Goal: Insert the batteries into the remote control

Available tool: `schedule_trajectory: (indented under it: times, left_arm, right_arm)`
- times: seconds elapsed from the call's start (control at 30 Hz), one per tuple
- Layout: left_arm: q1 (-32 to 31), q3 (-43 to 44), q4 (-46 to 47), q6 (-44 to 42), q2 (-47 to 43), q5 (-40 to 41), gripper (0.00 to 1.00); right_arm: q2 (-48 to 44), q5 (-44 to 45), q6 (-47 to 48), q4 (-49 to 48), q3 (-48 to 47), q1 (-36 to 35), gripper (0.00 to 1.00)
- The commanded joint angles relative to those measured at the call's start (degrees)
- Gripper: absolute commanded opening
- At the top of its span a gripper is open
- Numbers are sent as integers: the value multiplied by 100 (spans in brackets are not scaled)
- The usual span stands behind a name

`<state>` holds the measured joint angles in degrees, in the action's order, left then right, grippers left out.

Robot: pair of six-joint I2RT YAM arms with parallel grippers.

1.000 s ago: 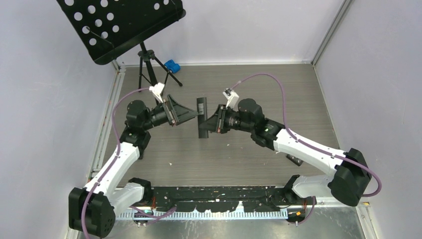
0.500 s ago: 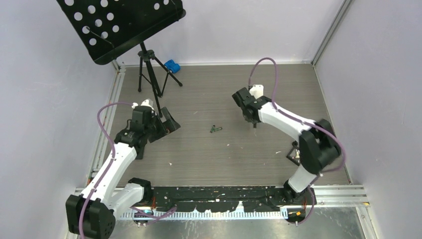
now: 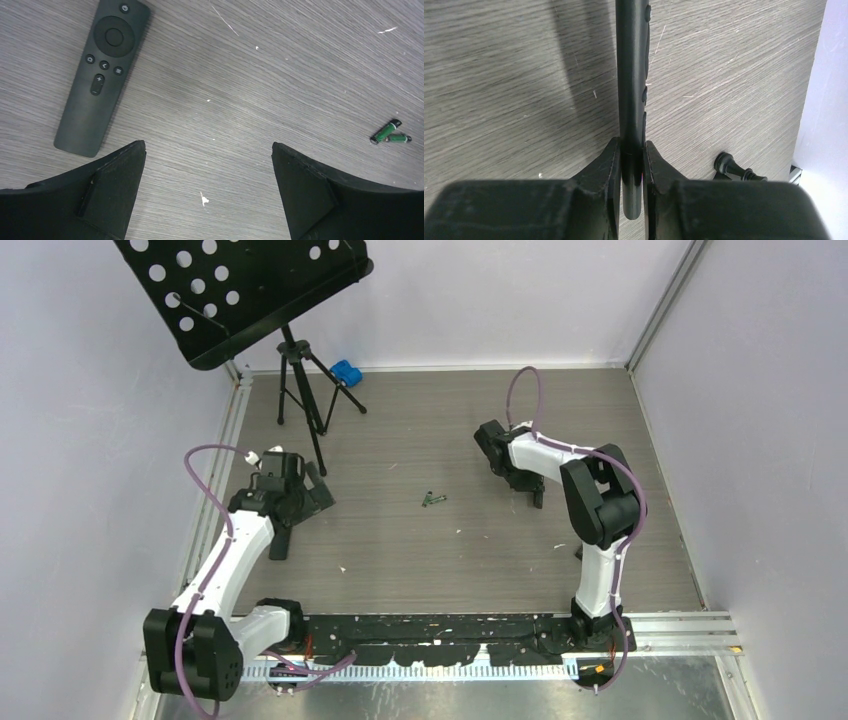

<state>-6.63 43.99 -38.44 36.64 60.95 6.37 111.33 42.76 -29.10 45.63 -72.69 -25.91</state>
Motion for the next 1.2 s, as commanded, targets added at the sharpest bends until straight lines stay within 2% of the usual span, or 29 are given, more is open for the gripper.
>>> schedule_trajectory:
  times: [0.0, 0.13, 0.43, 0.63, 0.83, 0.93, 1.0, 1.17]
  left_arm:
    - [74, 209, -86, -197, 51, 376, 100]
    - [78, 242, -162, -219, 291, 432, 100]
    - [292, 358, -206, -140, 768, 542, 100]
    - [879, 465, -206, -35, 1088, 777, 100]
    - [1379, 543, 14, 65, 1587, 930, 100]
    - [1647, 547, 353, 70, 1938, 788, 100]
    - [1785, 641, 458, -59, 2150, 423, 100]
    - [1797, 412, 883, -160, 2296, -145, 100]
  right_arm:
    - [110, -129, 26, -49, -233, -1, 25]
    - [1, -279, 71, -119, -191, -2, 36]
    - [-988, -1367, 61, -547, 195, -6, 56]
    - [-1691, -2331, -137, -991, 596, 2, 58]
    - [-1909, -2966, -252, -1272, 815, -2, 58]
    - [-1891, -3205, -280, -1322, 846, 3, 58]
    - [-1938, -3299, -317, -1335, 880, -2, 58]
    - [-2165, -3345, -316, -1344, 1005, -1, 59]
